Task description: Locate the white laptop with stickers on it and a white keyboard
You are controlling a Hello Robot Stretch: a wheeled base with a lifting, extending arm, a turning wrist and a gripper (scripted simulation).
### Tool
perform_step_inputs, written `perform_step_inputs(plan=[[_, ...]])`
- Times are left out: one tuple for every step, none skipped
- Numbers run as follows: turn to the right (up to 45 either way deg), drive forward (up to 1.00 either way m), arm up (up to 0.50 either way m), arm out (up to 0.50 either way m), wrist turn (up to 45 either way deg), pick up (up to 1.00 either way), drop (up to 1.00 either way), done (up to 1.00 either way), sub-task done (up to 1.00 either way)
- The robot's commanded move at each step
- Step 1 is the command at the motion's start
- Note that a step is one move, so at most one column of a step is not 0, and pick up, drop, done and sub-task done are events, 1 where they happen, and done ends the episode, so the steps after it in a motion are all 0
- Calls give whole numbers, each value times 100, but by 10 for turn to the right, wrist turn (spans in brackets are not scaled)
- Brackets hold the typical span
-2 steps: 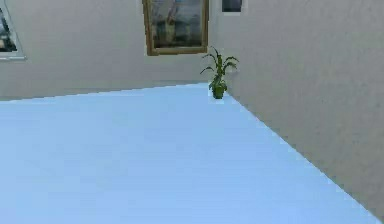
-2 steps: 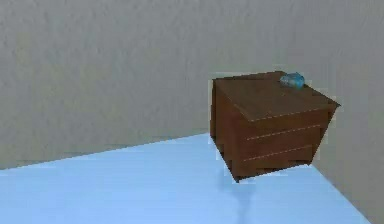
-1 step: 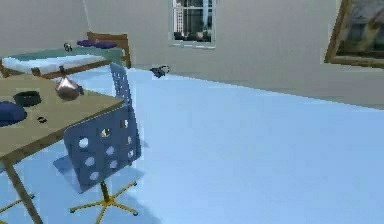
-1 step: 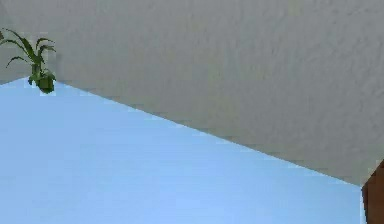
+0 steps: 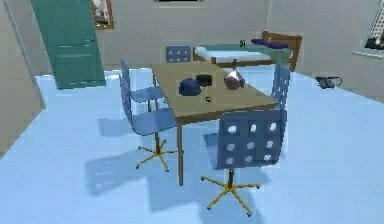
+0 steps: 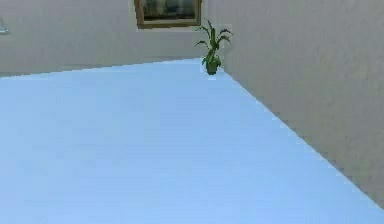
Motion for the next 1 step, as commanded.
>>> perform_step_inputs(plan=[[-360, 0, 0, 0, 0, 0, 0, 0, 0]])
